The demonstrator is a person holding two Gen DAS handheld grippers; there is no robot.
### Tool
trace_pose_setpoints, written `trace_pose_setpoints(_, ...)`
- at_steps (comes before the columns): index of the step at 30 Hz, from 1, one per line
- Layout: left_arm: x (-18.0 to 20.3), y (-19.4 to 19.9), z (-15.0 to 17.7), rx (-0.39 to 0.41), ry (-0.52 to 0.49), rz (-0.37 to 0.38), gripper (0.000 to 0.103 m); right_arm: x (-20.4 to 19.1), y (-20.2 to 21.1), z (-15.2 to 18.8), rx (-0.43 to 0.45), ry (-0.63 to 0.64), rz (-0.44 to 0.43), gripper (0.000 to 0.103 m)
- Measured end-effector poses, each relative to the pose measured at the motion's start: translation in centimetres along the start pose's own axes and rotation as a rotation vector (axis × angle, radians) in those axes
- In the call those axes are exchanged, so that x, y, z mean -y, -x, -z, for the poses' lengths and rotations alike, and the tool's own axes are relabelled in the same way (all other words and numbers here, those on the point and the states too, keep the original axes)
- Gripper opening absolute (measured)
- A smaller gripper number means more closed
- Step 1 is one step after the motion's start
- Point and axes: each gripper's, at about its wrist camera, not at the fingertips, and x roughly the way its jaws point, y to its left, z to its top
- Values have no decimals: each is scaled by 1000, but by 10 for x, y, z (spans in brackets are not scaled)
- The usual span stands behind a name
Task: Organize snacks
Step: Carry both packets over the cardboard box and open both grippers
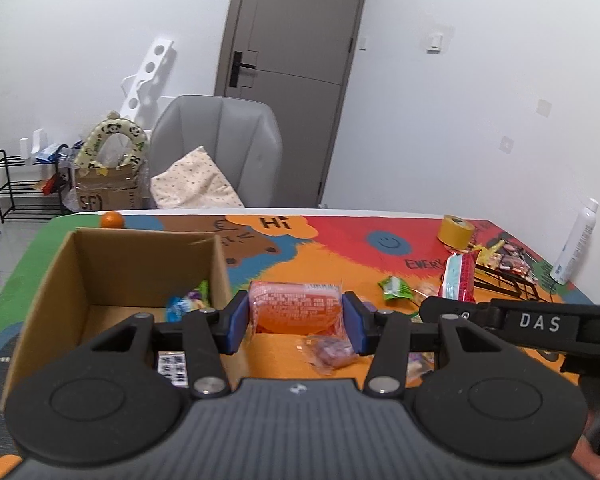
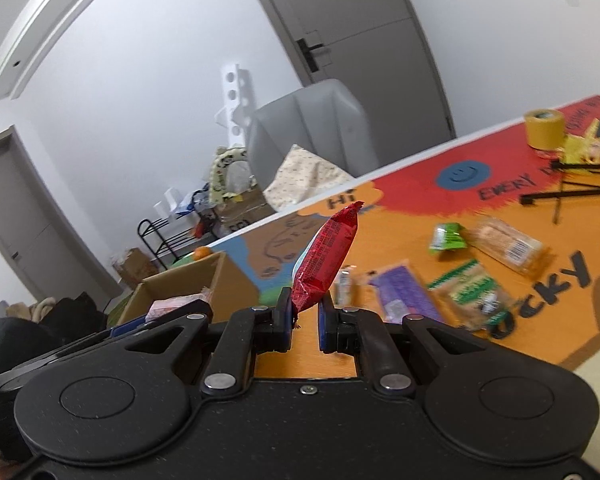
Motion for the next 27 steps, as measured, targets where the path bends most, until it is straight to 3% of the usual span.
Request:
trace_pose_setpoints(17, -76, 22, -10, 29, 79, -124, 49, -61, -33, 4, -52, 80, -99, 10)
trace_pose_setpoints(27, -111, 11, -10, 11, 119, -140, 49, -90, -55, 8, -92, 125, -106, 10)
